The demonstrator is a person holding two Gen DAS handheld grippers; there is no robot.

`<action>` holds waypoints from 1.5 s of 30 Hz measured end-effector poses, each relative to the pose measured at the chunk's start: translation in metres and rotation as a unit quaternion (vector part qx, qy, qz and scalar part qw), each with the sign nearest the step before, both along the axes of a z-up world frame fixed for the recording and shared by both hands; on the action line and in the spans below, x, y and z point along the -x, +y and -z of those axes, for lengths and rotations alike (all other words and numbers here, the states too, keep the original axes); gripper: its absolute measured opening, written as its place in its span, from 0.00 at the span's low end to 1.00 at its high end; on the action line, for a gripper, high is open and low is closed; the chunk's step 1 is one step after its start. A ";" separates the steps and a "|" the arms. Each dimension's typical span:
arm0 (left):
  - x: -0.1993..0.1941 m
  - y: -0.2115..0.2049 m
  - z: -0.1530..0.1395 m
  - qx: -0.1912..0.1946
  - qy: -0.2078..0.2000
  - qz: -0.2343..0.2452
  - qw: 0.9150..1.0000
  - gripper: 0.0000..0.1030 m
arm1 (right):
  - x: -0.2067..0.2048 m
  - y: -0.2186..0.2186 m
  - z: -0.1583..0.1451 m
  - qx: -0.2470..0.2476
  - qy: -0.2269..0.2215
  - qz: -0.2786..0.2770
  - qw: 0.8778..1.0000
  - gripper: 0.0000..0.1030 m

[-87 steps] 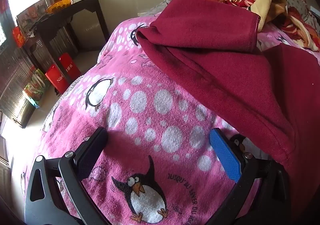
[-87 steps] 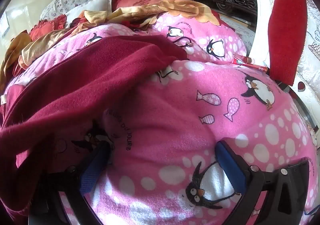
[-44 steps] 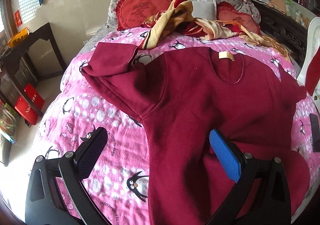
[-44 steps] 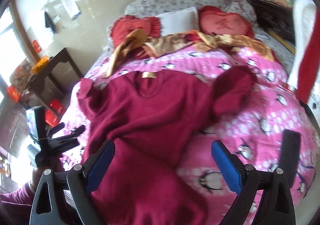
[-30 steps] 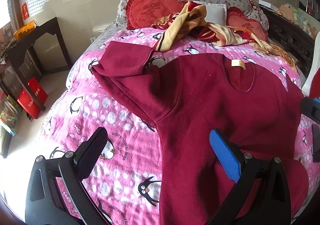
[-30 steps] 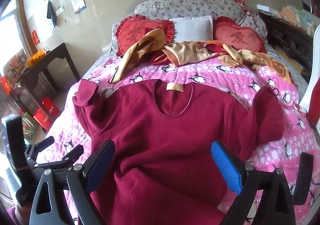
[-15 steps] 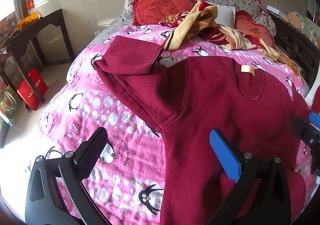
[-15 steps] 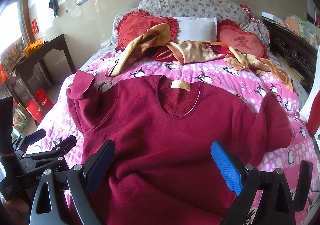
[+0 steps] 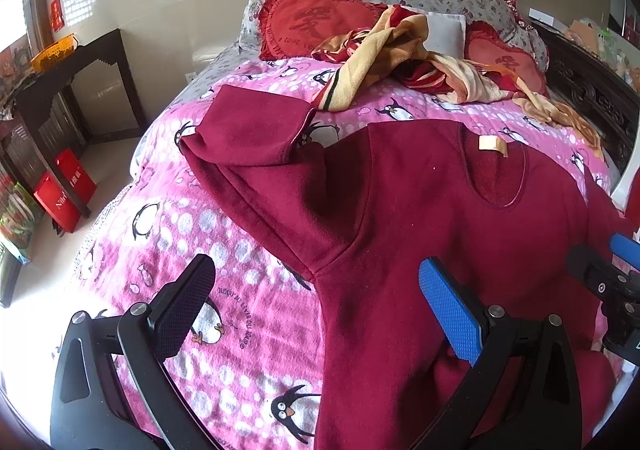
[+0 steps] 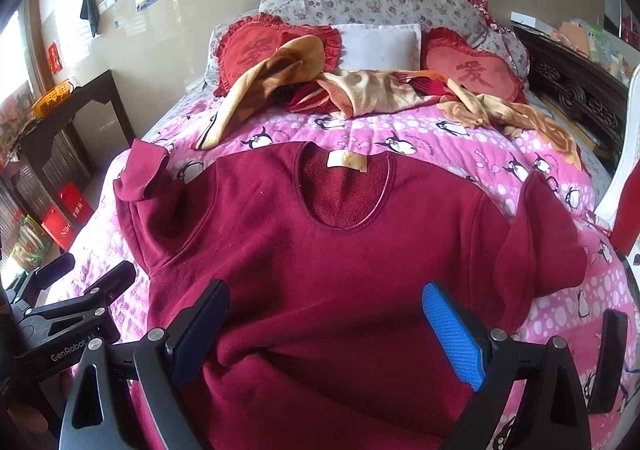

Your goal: Fold small clothes

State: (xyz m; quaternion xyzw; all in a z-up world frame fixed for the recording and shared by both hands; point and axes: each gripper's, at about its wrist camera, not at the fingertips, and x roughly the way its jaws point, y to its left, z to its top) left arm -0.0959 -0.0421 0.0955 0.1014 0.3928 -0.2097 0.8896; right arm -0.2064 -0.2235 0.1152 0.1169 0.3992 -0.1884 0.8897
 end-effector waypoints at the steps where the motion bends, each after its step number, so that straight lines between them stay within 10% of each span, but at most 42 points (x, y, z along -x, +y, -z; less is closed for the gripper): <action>1: 0.000 -0.001 0.000 -0.003 -0.001 0.001 1.000 0.99 | 0.000 -0.001 0.001 -0.001 0.001 0.001 1.000 0.93; 45: -0.016 -0.005 0.014 -0.013 0.008 -0.010 1.000 0.99 | -0.023 -0.001 0.023 -0.006 0.029 0.004 1.000 0.93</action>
